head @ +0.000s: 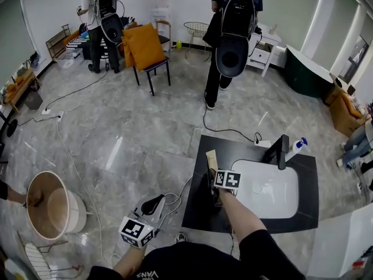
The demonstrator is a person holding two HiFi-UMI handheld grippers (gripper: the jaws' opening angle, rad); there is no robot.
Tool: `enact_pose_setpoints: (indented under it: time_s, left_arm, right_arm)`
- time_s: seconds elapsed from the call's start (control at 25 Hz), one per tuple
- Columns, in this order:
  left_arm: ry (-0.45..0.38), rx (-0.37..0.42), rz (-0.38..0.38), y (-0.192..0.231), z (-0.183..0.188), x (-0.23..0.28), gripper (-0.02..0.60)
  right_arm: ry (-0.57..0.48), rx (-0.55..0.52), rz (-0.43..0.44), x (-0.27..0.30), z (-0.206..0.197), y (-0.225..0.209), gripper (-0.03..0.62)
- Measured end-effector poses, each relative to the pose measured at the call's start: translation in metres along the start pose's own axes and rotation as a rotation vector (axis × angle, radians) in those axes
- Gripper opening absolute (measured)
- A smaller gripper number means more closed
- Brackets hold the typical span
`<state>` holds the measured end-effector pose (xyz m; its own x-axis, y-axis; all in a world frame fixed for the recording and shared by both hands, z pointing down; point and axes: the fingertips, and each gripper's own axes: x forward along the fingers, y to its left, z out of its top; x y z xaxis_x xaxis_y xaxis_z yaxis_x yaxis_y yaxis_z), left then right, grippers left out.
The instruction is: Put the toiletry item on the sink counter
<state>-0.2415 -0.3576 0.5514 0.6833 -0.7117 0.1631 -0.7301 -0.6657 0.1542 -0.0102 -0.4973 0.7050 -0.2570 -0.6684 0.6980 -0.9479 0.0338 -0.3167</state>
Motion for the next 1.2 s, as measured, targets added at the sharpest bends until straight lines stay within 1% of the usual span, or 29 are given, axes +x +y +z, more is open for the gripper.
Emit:
enact_pose_setpoints:
  time_s: [0.4,0.52,0.64,0.8,0.92,1.12,1.2]
  left_arm:
    - [-0.001,0.009,-0.007,-0.007,0.003,0.005,0.009]
    - [0.000,0.013,-0.010,-0.011,0.004,0.005,0.009]
    - [0.002,0.014,-0.010,-0.015,0.005,0.007,0.009]
    - [0.000,0.017,-0.010,-0.022,0.006,0.009,0.009]
    - [-0.001,0.020,-0.010,-0.031,0.007,0.011,0.009]
    - [-0.004,0.023,-0.009,-0.047,0.008,0.015,0.009]
    - [-0.007,0.024,-0.008,-0.054,0.010,0.016,0.009]
  right_arm:
    - [-0.038,0.008,0.044,-0.006,0.005,0.004,0.200]
    - [-0.050,0.008,0.048,-0.010,0.008,0.003,0.232]
    - [-0.060,0.004,0.054,-0.015,0.010,0.001,0.244]
    - [-0.085,0.006,0.067,-0.026,0.013,-0.004,0.242]
    - [-0.114,-0.005,0.078,-0.039,0.016,-0.006,0.216]
    - [-0.186,-0.048,0.119,-0.066,0.027,-0.001,0.084]
    - [-0.224,-0.062,0.129,-0.080,0.032,0.000,0.012]
